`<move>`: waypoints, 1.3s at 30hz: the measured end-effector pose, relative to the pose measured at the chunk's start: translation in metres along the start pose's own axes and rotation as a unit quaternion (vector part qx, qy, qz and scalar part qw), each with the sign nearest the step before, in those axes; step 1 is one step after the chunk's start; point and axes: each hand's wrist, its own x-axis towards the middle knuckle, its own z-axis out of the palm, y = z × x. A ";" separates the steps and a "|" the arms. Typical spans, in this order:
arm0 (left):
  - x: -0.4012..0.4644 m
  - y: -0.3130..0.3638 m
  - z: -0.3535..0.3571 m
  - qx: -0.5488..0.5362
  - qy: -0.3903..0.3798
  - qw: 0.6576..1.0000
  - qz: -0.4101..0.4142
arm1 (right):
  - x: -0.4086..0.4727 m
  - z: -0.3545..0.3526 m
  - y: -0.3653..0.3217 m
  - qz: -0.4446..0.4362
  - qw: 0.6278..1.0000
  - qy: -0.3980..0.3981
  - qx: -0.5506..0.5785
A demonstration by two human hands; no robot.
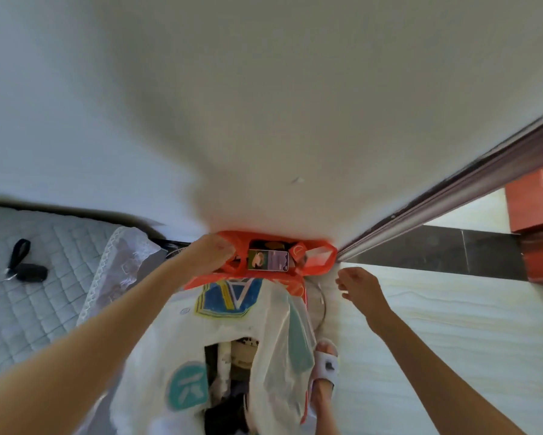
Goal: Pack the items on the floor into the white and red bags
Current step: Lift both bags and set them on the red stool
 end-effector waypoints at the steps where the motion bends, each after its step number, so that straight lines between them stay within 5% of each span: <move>1: 0.032 -0.007 0.011 0.017 -0.022 0.999 -0.027 | 0.031 0.005 0.013 0.005 1.000 -0.002 -0.009; 7: 0.151 -0.045 0.079 0.087 -0.046 0.990 -0.097 | 0.156 0.038 0.069 0.080 0.997 0.015 0.006; 16: 0.171 -0.059 0.091 -0.064 -0.012 0.981 -0.183 | 0.189 0.053 0.077 0.113 0.976 -0.045 0.183; 21: 0.156 -0.053 0.042 -0.185 0.162 0.957 -0.153 | 0.168 0.046 0.038 0.089 0.982 -0.008 0.167; 29: 0.075 -0.039 -0.011 -0.284 0.142 0.944 -0.095 | 0.070 0.043 -0.030 -0.034 0.995 -0.075 0.047; 39: -0.048 -0.002 -0.076 -0.252 0.108 0.961 0.030 | -0.047 0.020 -0.098 -0.071 0.984 -0.109 0.119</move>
